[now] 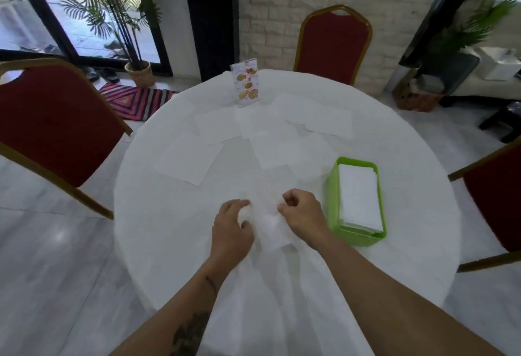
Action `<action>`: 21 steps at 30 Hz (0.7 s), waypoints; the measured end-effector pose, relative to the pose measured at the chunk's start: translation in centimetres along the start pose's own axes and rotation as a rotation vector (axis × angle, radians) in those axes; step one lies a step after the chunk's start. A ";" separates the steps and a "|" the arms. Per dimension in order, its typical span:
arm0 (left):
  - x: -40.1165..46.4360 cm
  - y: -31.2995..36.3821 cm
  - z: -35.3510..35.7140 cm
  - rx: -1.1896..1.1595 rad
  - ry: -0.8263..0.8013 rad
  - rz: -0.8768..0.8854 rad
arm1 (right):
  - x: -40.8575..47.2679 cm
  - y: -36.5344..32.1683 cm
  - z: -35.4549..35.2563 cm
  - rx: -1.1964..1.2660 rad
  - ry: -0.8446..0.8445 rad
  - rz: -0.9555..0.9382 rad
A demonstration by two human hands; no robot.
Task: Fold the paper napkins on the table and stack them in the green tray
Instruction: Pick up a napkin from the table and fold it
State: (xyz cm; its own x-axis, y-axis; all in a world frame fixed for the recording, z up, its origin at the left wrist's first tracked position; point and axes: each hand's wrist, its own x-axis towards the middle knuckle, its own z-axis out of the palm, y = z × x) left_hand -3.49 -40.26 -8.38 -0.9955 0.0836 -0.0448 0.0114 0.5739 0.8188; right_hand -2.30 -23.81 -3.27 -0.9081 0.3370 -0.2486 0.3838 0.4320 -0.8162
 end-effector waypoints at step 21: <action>0.3 13.2 13.2 0.279 -0.357 0.365 | 4.3 7.2 -17.6 0.041 0.258 0.285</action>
State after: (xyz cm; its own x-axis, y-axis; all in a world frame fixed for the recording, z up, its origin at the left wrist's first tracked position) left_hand -2.38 -21.88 -5.17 -0.8296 0.5581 -0.0181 0.4203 0.6456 0.6376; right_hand -0.49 -4.54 -1.02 -0.6917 0.6405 -0.3337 0.6030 0.2580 -0.7548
